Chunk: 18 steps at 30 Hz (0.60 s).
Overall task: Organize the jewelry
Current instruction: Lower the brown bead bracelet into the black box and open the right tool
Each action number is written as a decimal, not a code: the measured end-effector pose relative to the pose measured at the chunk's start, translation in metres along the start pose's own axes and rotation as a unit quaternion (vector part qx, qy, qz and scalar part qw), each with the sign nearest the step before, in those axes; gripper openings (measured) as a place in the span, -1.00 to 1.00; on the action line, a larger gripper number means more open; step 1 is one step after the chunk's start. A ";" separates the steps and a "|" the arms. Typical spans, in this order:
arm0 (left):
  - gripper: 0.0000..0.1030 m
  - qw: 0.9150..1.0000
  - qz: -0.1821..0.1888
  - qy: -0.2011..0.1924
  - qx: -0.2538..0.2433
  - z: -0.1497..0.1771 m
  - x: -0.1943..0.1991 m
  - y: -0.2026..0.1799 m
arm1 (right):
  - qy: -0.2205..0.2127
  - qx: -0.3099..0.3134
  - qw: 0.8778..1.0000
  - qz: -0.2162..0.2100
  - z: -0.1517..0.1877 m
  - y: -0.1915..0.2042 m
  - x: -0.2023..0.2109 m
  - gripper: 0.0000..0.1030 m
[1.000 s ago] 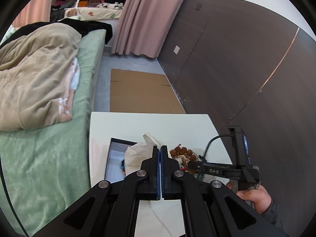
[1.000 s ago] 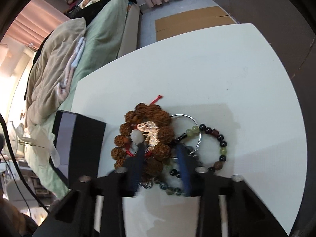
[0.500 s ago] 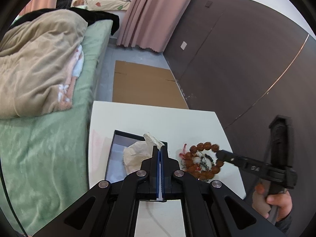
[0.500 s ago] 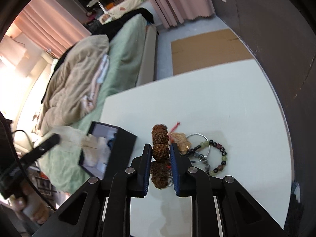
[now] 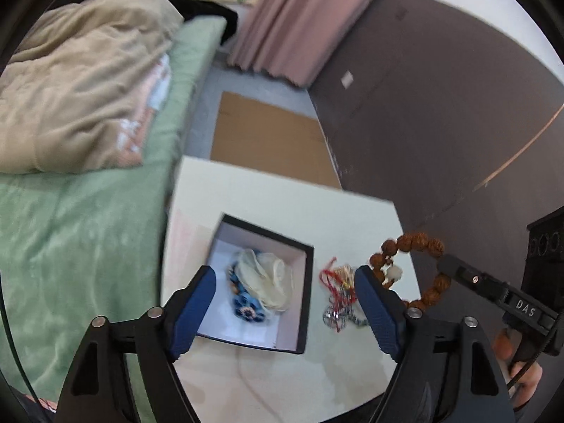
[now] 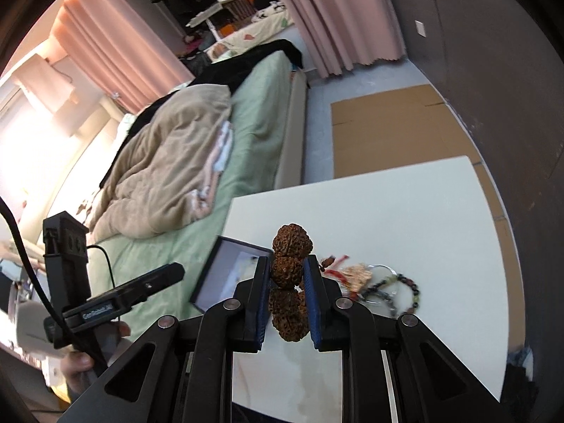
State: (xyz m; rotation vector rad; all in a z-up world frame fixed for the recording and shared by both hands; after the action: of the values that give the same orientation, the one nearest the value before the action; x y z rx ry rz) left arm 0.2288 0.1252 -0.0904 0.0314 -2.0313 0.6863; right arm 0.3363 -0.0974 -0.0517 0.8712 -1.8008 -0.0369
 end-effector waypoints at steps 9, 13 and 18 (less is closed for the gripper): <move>0.58 0.999 -0.014 -0.024 0.022 0.005 0.036 0.029 | 0.012 0.035 0.999 -0.021 -0.005 0.045 -0.020 -0.61; 0.58 0.999 -0.016 -0.032 0.032 0.007 0.047 0.041 | 0.016 0.055 0.998 0.001 -0.009 0.065 -0.032 -0.61; 0.58 0.998 -0.019 -0.045 0.042 0.011 0.062 0.055 | 0.026 0.074 0.996 0.041 -0.010 0.082 -0.048 -0.58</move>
State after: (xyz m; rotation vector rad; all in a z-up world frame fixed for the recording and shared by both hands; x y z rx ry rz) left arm 0.1705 0.1810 -0.0700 0.1512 -2.0807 0.7571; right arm 0.3081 -0.0065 -0.0519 0.8941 -1.8048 0.1731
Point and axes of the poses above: each gripper's, at about its wrist camera, not at the fingertips, and x roughly against the way its jaws point, y to its left, z to its underside, the point moved 2 cm from there along -x, roughly the way its jaws point, and after that the axes turned 9 degrees about y, right-handed, at the moved point
